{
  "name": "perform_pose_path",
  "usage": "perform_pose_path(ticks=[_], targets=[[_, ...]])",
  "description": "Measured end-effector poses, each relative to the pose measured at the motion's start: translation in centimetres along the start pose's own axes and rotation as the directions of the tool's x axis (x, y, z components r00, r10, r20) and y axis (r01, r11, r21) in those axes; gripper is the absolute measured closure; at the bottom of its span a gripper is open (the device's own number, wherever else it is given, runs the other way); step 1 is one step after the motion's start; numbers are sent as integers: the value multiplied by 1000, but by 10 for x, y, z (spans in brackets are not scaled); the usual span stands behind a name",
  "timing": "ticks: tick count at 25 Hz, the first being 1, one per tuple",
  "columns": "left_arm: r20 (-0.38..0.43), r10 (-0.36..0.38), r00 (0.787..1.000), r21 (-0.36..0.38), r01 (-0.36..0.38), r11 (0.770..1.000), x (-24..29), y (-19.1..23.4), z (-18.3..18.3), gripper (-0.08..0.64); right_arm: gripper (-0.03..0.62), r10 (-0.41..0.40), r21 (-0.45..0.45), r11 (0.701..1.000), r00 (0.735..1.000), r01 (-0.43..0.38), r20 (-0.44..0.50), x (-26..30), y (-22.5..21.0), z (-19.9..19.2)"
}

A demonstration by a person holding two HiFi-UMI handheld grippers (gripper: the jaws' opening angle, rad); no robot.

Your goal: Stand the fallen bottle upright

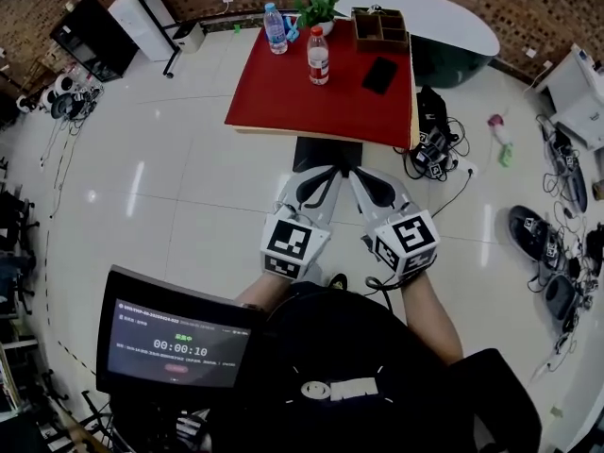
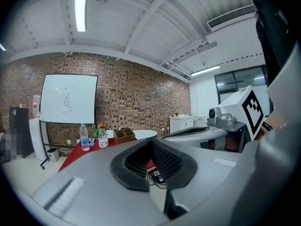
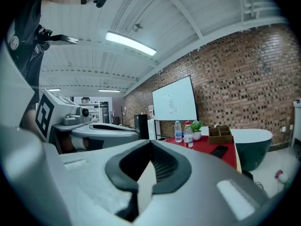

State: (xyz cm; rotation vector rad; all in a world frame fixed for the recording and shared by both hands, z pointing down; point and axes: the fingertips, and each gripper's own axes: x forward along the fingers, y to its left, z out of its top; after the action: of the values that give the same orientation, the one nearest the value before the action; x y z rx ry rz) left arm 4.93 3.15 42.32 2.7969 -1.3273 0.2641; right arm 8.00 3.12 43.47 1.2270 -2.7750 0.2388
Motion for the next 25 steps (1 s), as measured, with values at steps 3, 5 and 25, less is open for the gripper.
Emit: perform_pose_path(ticks=[3, 5, 25], targets=[[4, -10, 1000, -1, 10, 1000, -15, -6, 1, 554, 589, 3, 4, 1000, 1000, -3, 6, -8, 15, 2], [3, -16, 1000, 0, 16, 1000, -19, -3, 4, 554, 589, -2, 15, 1000, 1000, 2, 3, -6, 20, 4], [49, -54, 997, -26, 55, 998, -56, 17, -6, 554, 589, -45, 13, 999, 999, 45, -12, 4, 58, -5]])
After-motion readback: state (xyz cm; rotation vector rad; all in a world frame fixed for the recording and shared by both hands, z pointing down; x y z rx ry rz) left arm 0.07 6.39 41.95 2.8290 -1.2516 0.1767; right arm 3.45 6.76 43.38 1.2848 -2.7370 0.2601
